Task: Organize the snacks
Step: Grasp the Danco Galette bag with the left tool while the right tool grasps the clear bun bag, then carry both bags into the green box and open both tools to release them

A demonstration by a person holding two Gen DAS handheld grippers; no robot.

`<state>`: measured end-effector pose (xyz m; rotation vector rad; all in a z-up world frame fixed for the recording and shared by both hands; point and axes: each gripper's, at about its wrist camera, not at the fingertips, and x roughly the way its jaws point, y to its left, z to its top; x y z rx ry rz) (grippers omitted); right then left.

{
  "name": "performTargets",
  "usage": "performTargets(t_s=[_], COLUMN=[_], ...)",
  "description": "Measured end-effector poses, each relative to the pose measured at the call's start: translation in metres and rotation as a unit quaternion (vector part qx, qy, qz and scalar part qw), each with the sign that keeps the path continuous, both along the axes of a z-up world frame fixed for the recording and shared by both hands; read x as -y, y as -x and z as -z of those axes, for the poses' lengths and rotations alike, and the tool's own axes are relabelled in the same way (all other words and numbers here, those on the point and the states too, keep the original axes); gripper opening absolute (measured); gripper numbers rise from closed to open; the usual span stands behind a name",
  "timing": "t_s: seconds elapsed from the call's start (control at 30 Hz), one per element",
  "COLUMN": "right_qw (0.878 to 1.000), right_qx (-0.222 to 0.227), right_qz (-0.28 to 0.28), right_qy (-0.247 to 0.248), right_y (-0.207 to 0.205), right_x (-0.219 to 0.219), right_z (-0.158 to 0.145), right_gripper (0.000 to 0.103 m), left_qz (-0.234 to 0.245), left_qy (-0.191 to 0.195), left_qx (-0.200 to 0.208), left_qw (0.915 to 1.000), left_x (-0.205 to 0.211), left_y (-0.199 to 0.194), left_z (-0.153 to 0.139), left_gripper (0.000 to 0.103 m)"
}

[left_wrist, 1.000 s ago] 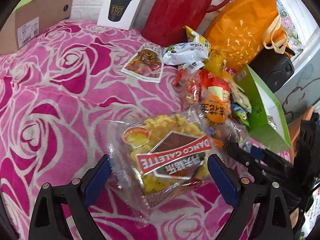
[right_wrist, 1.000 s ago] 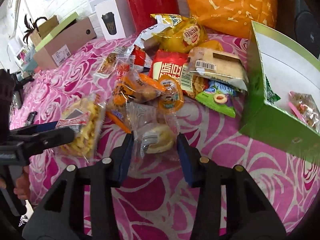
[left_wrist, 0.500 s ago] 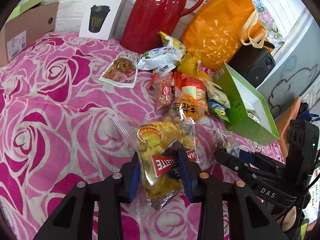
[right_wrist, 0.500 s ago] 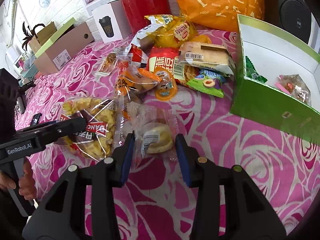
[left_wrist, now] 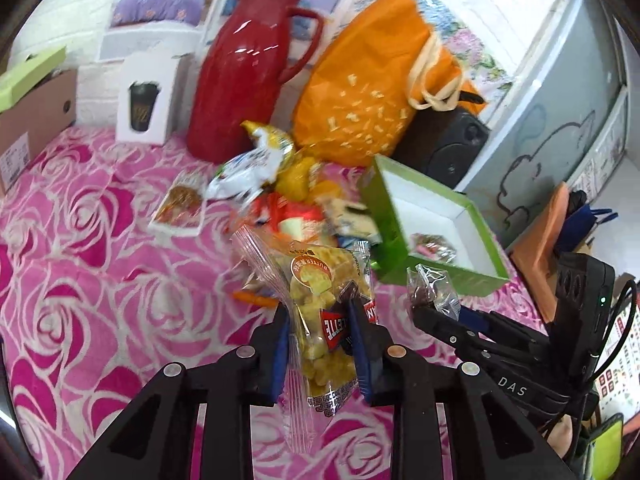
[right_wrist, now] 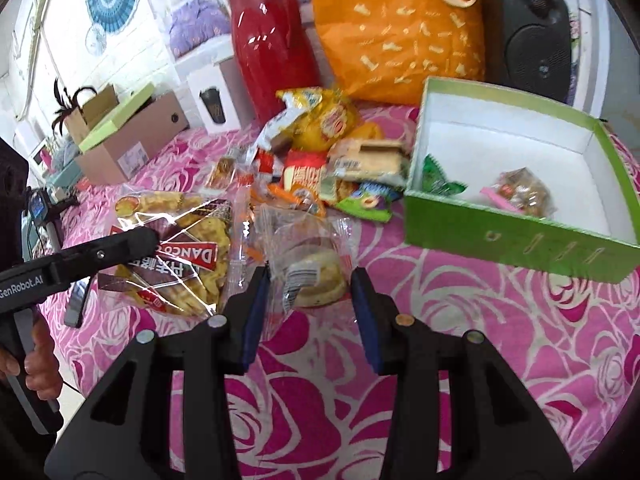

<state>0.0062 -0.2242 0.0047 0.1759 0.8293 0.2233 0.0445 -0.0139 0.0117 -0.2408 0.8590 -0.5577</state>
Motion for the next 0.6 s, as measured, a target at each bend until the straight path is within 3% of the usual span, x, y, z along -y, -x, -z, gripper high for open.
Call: performTargets(t_s=[0.27,0.6], right_qw=[0.994,0.978], right_qx=[0.035,0.032], right_qz=[0.104,0.205], right_qy=[0.011,0.012], right_y=[0.014,0.012], right_x=[0.072,0.153], right_z=[-0.027,-0.024], right_gripper=[0.044,0.044], left_qz=[0.061,0.106], left_qy=[0.008,-0.015], left_qx=[0.050,0.064], left_qw=[0.9968,0.9922], left_x=[0.074,0.174], left_y=[-0.025,-0.073], left_z=[-0.044,-0.052], left_gripper=[0.027,0.027])
